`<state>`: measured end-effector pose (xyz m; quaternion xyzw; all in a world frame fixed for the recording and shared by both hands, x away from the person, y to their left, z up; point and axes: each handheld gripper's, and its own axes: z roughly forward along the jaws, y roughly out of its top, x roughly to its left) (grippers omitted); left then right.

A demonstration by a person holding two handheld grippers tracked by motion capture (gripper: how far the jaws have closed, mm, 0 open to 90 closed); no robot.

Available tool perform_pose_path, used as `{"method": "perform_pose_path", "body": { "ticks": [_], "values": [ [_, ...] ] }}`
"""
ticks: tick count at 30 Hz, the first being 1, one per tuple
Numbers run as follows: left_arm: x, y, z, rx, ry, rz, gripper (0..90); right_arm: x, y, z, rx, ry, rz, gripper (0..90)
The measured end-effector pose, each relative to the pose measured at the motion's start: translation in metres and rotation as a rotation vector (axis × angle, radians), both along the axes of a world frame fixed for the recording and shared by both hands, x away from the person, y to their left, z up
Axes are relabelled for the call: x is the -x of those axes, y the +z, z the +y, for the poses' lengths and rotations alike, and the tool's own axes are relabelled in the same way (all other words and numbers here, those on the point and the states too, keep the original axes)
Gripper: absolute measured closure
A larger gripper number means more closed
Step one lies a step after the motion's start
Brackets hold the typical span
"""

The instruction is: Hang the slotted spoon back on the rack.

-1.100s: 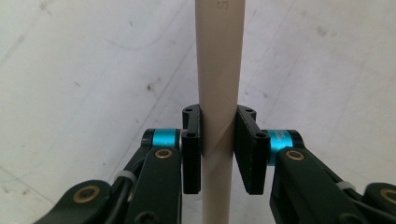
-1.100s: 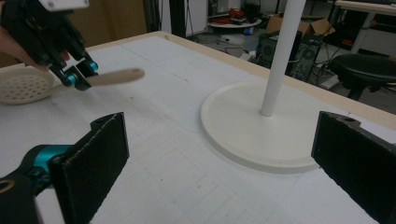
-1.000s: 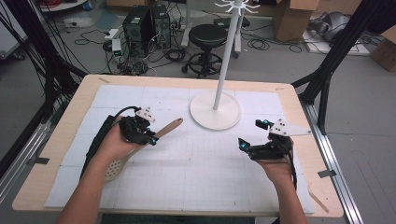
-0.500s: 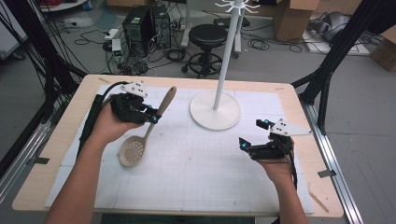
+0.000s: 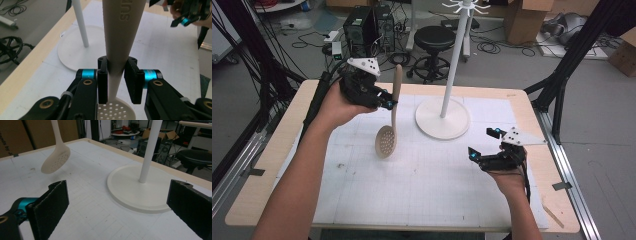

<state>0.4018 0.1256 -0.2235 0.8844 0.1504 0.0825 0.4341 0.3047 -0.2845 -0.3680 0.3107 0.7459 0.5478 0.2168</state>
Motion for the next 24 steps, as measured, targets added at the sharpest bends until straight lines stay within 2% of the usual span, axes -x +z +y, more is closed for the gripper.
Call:
{"method": "perform_pose_path", "body": {
  "ticks": [3, 15, 24],
  "values": [
    [-0.007, 0.013, -0.007, 0.004, -0.002, -0.012, 74.0, 0.000, 0.000, 0.000, -0.003, 0.004, -0.004, 2.5],
    [-0.029, 0.040, -0.026, 0.029, -0.025, -0.034, 74.0, -0.001, -0.002, 0.001, 0.000, 0.008, 0.003, 2.5],
    [-0.048, 0.063, -0.050, -0.001, -0.033, -0.051, 74.0, -0.001, -0.003, 0.002, -0.006, 0.008, 0.014, 2.5]
  ]
}}
